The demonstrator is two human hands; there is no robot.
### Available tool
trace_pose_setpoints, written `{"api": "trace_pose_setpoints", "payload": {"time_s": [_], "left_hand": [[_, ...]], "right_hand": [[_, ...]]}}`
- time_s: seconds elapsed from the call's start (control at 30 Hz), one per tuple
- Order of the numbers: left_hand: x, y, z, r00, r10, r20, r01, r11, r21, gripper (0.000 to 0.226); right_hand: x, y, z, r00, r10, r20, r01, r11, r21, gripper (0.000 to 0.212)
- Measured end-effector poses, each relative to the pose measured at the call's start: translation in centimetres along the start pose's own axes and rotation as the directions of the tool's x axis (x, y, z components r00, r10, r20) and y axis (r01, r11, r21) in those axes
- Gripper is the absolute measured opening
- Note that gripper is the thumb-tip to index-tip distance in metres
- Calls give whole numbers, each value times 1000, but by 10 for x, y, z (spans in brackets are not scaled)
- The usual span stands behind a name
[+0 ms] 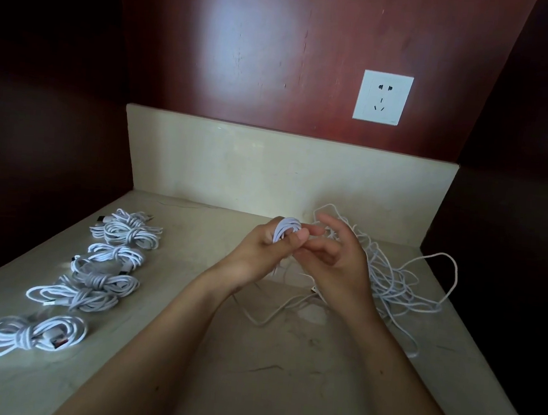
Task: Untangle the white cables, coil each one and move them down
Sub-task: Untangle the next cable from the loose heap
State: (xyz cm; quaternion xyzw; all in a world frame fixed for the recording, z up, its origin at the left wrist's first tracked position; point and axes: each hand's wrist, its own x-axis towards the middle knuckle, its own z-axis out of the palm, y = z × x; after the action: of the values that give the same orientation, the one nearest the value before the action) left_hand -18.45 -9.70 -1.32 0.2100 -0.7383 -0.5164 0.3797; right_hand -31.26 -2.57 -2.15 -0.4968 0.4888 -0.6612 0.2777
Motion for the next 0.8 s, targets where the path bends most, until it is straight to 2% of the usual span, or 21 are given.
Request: {"api": "trace_pose_setpoints", "payload": {"time_s": [0.13,0.2,0.3,0.4,0.47,0.5,0.63,0.73,0.8], "left_hand": [[1,-1,0,999,10,-40,-6,995,99,38],[0,-2,-1,997,-26,-68,34,993,114,30],[-3,-3,-1,997,-82,7,80,983,165,32],[-6,-2,-1,981,-159,113,137,973,184,23],[-8,3,1,972,-164,171,127,970,210,16],[-9,7,1,971,-145,191,102,971,216,5],[-7,13,-2,968,-60,245,-14,956,292,48],[-9,14,-1,960,-71,272,-18,950,311,58],[-10,15,2,952,-37,304,-63,948,312,57]], "right_hand": [[2,2,-1,998,-52,-41,50,998,-38,35],[1,0,-3,997,-29,-78,23,996,-81,35],[2,2,-5,999,22,-37,-26,994,-108,31],[1,-1,-6,996,90,0,-90,987,-137,26],[0,-7,-6,990,141,29,-135,978,-159,22],[0,-10,-5,983,178,44,-169,973,-160,20],[-3,-20,-7,945,301,124,-288,951,-113,14],[-4,-23,-10,907,360,218,-328,929,-171,21],[-5,-22,-12,878,399,264,-367,916,-161,22]]}}
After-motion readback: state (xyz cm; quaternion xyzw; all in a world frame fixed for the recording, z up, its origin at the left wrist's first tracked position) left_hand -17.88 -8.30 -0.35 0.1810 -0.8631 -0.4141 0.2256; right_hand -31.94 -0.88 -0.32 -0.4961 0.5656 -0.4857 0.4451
